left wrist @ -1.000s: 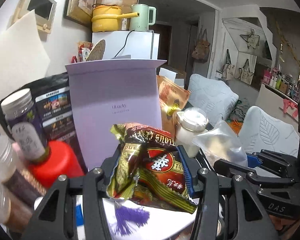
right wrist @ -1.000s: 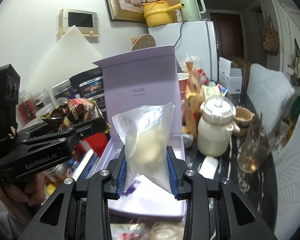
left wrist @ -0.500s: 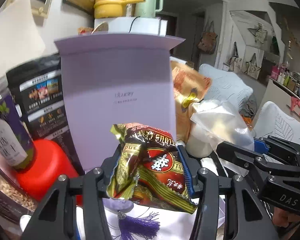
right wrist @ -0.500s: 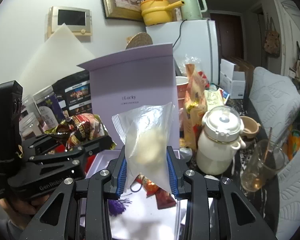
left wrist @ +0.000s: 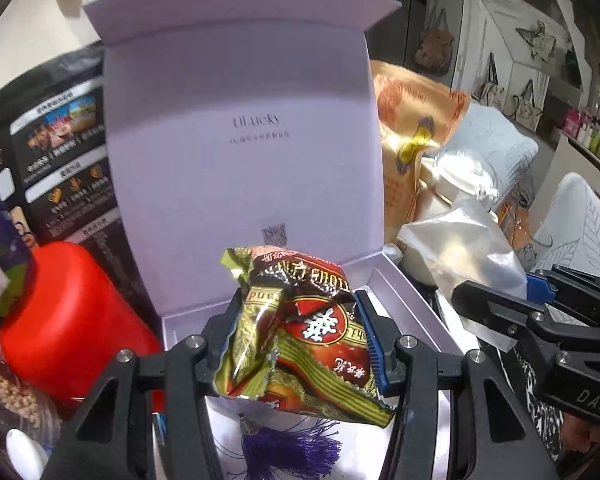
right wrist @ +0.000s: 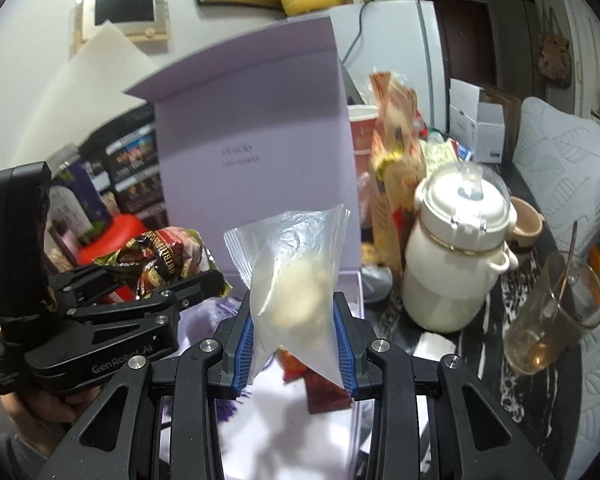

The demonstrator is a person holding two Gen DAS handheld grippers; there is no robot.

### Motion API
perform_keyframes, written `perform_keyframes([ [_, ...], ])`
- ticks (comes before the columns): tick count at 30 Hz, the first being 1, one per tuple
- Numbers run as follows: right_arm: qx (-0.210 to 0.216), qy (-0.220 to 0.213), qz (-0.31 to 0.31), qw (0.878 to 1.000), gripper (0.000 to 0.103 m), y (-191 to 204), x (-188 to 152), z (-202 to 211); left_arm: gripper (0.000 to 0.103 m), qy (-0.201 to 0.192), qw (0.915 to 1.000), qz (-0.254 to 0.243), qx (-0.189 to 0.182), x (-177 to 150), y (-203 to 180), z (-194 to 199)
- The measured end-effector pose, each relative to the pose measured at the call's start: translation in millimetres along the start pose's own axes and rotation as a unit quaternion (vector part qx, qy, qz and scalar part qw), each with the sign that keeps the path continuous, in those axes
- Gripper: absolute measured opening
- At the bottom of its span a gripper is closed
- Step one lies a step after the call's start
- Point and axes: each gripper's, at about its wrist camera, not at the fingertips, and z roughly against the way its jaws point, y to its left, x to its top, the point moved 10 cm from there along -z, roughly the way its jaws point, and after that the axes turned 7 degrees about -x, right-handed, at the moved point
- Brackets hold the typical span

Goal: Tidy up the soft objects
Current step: 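Lower both bags into the lavender box and open both grippers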

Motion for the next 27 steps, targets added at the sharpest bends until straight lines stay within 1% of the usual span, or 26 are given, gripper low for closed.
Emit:
perform_keyframes([
  [5, -0.007, 0.03, -0.003, 1.0, 0.035, -5, -14, -21, 0.05, 0.023, 0.9997, 0.01, 0.001, -9, 5, -14],
  [10, 0.0, 0.054, -0.005, 0.999, 0.035, -3, -24, -36, 0.05, 0.039, 0.9991, 0.016, 0.003, -14, 10, -27],
  [15, -0.009, 0.068, -0.008, 0.998, 0.035, -6, -30, -43, 0.05, 0.057, 0.9982, 0.015, 0.005, -19, 9, -44],
  [19, -0.019, 0.069, -0.006, 0.997, 0.035, -8, -30, -47, 0.05, 0.073, 0.9972, 0.013, 0.016, -27, 8, -53],
  [23, -0.027, 0.078, 0.008, 0.997, 0.036, -7, -35, -52, 0.05, 0.102, 0.9945, 0.019, 0.017, -40, 9, -70],
  [25, -0.035, 0.085, 0.012, 0.996, 0.036, -9, -40, -56, 0.05, 0.123, 0.9919, 0.031, 0.009, -48, 9, -77],
  [27, -0.038, 0.094, 0.011, 0.995, 0.036, -11, -43, -60, 0.05, 0.134, 0.9902, 0.04, 0.002, -52, 8, -82],
])
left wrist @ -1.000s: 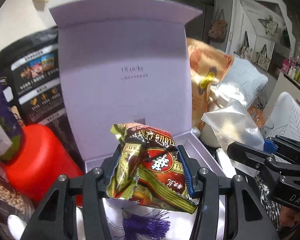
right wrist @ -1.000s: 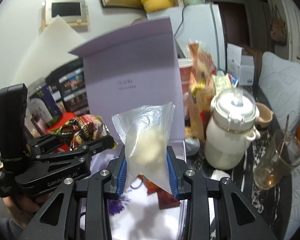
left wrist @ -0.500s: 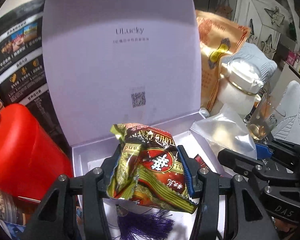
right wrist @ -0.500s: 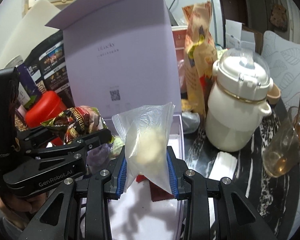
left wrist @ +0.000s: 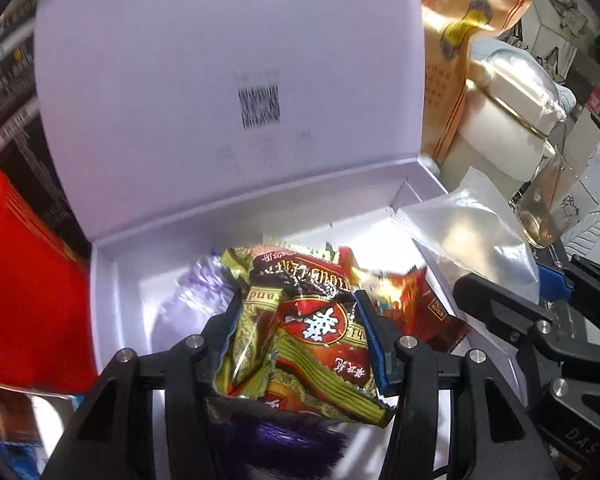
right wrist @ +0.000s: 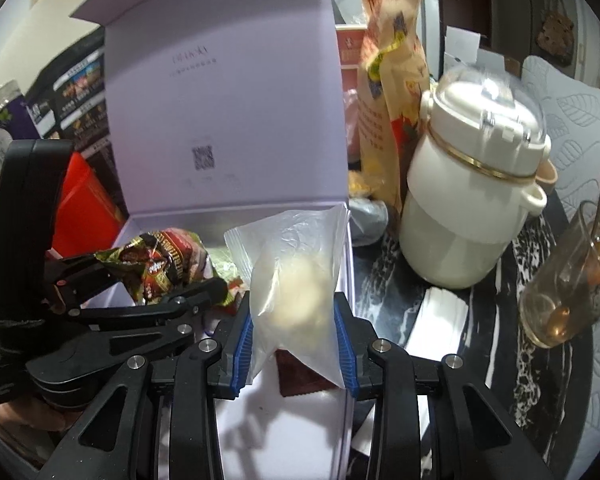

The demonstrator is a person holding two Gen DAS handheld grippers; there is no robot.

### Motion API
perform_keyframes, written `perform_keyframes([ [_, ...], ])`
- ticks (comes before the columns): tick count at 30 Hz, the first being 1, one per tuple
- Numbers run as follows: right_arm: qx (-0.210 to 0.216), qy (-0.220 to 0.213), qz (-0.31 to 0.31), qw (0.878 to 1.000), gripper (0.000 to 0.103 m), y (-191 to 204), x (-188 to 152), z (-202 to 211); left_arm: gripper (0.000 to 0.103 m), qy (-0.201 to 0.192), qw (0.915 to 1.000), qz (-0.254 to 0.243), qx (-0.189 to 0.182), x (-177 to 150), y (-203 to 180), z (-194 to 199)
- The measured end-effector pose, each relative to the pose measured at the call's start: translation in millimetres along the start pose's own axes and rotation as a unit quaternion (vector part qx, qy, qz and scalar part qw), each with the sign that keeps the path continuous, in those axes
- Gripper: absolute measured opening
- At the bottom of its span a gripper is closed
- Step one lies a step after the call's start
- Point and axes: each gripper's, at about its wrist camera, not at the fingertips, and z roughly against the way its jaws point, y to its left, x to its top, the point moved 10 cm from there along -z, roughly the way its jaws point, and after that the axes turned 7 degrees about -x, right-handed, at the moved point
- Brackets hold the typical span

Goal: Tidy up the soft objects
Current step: 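Lower both bags into the lavender box and open both grippers, then withdraw both grippers from the lavender box toward the table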

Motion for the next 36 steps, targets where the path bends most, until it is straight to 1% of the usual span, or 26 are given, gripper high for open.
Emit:
perform_keyframes([
  [4, -0.003, 0.009, -0.001, 1.0, 0.038, -1, -2, -8, 0.05, -0.008, 0.9999, -0.007, 0.007, 1, -1, 3],
  [6, -0.005, 0.015, -0.002, 1.0, 0.038, 0, -4, -12, 0.05, -0.006, 0.9998, -0.006, 0.016, -1, -1, 1],
  [11, -0.003, 0.02, -0.005, 1.0, 0.039, 0, -5, -13, 0.05, -0.005, 0.9999, 0.009, 0.004, 0, -1, 1],
  [13, 0.001, 0.022, -0.007, 1.0, 0.041, 0, -5, -12, 0.05, -0.013, 0.9997, 0.02, -0.003, 1, 1, 3],
  [15, 0.006, 0.022, -0.008, 1.0, 0.044, 1, -5, -10, 0.05, -0.029, 0.9992, 0.025, -0.006, 3, 8, 14],
  [19, 0.004, 0.011, -0.006, 1.0, 0.053, 2, -1, -1, 0.05, -0.06, 0.998, 0.018, 0.007, 12, 7, 33],
  [21, 0.003, 0.003, -0.004, 1.0, 0.053, 4, 1, 5, 0.051, -0.069, 0.9974, 0.014, 0.015, 14, 6, 42],
  [23, 0.002, -0.001, -0.003, 1.0, 0.055, 4, 3, 10, 0.053, -0.075, 0.9969, 0.01, 0.024, 16, 6, 48],
  [24, 0.002, -0.006, 0.0, 1.0, 0.056, 5, 4, 13, 0.054, -0.077, 0.9966, 0.009, 0.028, 16, 6, 51],
  [28, 0.004, -0.011, 0.006, 1.0, 0.058, 7, 7, 20, 0.055, -0.078, 0.9963, 0.009, 0.032, 14, 7, 57],
  [29, 0.004, -0.012, 0.008, 1.0, 0.061, 7, 7, 21, 0.055, -0.078, 0.9963, 0.012, 0.034, 13, 5, 58],
  [36, 0.006, -0.027, 0.006, 1.0, 0.061, 13, 13, 34, 0.055, -0.086, 0.9951, 0.022, 0.043, 15, 11, 79],
])
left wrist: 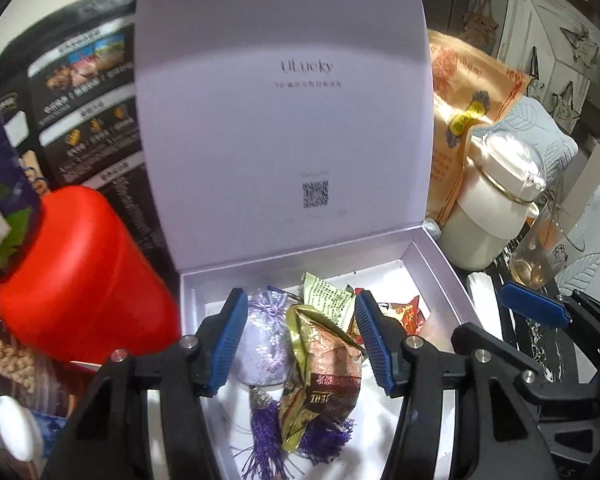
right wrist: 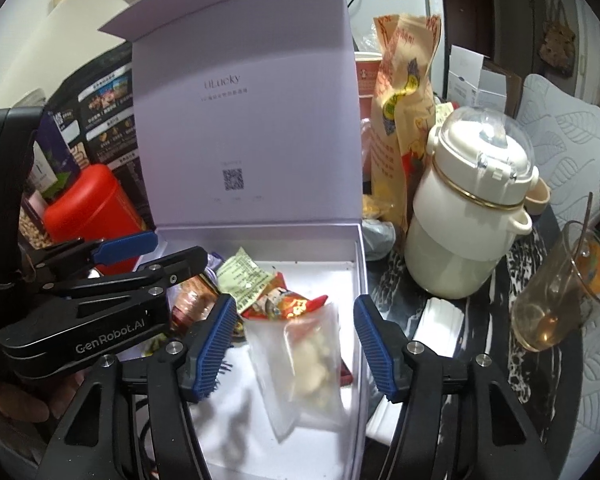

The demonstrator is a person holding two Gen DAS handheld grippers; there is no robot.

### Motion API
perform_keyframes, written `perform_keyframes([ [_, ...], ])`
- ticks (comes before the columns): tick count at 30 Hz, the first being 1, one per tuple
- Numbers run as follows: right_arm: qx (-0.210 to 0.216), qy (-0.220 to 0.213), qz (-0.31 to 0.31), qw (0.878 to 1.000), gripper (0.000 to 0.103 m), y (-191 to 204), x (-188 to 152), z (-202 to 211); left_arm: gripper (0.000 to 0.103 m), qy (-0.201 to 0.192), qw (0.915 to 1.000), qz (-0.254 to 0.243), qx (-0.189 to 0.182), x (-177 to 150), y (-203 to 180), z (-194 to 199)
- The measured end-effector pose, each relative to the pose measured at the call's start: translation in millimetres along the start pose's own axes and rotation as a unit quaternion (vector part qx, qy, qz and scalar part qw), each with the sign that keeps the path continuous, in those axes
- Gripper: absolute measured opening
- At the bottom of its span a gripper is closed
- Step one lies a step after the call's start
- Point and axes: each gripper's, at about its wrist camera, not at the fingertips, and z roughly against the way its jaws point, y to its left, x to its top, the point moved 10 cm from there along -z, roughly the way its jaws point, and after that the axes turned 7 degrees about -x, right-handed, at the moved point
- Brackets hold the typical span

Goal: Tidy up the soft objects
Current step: 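Withdraw both grippers from the lavender box toward the table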

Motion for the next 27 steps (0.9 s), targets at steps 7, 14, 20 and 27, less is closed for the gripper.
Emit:
perform_keyframes([
  [7, -0.004, -0.031, 0.001, 1.0, 0.061, 7, 11, 35, 0.055, -0.038, 0.9992, -0.011, 0.005, 16, -4, 45],
  [14, -0.013, -0.063, -0.005, 0.998, 0.061, 7, 15, 78, 0.055, -0.072, 0.9972, -0.023, 0.004, 24, -11, 94],
  [20, -0.023, -0.094, -0.008, 0.995, 0.061, 5, 19, 120, 0.055, -0.104, 0.9941, -0.033, -0.004, 25, -22, 136],
  [27, -0.034, -0.128, -0.008, 0.991, 0.064, 9, 9, 166, 0.055, -0.13, 0.9898, -0.054, -0.018, 14, -36, 177],
])
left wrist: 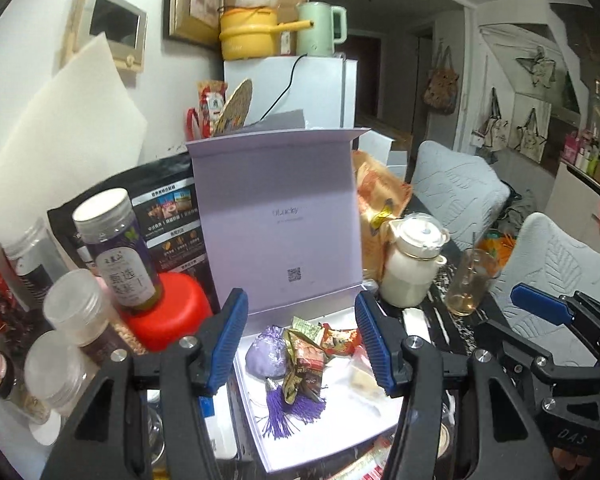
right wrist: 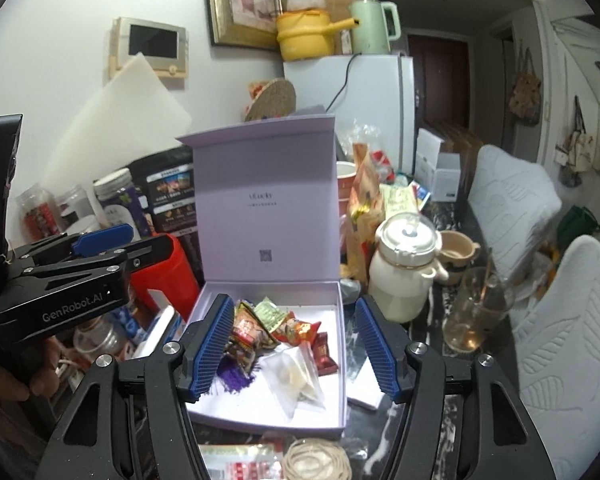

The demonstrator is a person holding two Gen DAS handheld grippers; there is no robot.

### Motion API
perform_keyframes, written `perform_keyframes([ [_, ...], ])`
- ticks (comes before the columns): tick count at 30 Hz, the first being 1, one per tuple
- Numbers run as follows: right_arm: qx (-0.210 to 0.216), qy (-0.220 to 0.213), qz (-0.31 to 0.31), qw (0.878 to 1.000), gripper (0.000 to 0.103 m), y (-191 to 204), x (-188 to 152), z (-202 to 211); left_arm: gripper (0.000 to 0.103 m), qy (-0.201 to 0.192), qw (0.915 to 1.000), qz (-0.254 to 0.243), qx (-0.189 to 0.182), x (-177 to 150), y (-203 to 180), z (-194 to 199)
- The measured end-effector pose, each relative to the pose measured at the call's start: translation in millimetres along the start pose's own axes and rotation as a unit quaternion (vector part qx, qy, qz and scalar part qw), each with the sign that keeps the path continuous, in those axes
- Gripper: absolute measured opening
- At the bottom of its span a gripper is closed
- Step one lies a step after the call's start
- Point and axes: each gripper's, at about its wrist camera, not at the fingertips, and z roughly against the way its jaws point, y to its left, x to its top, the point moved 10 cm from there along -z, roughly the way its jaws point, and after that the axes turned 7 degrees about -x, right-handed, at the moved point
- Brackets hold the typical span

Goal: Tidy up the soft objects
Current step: 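Withdraw both grippers from the lavender box toward the table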

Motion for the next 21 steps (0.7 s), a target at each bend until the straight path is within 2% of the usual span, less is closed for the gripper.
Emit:
perform_keyframes([
  [3, -0.003, -0.016, 0.002, 1.0, 0.068, 3, 0, 22, 0.055, -0.005, 0.9999, -0.009, -0.009, -4, -7, 17],
  [4, -0.002, -0.022, 0.002, 1.0, 0.074, 3, -1, 29, 0.061, -0.007, 0.9998, -0.011, -0.012, -5, -9, 22],
  [5, -0.002, -0.026, 0.002, 1.0, 0.076, 4, -1, 35, 0.069, -0.009, 0.9998, -0.012, -0.013, -7, -10, 26],
  [6, -0.003, -0.029, 0.001, 1.0, 0.076, 5, -3, 41, 0.089, -0.012, 0.9997, -0.012, -0.016, -9, -11, 31],
  [7, -0.004, -0.032, 0.001, 0.999, 0.076, 5, -5, 47, 0.103, -0.017, 0.9996, -0.012, -0.018, -11, -12, 36],
  [9, -0.008, -0.035, 0.001, 0.999, 0.078, 6, -10, 56, 0.103, -0.029, 0.9994, -0.009, -0.017, -14, -11, 46],
  [16, -0.02, -0.044, -0.011, 0.999, 0.081, 4, -34, 85, 0.103, -0.013, 0.9996, -0.014, -0.02, -42, -12, 61],
  [21, -0.029, -0.038, -0.021, 0.999, 0.082, 1, -51, 93, 0.103, -0.001, 0.9989, -0.036, -0.029, -68, -18, 65],
])
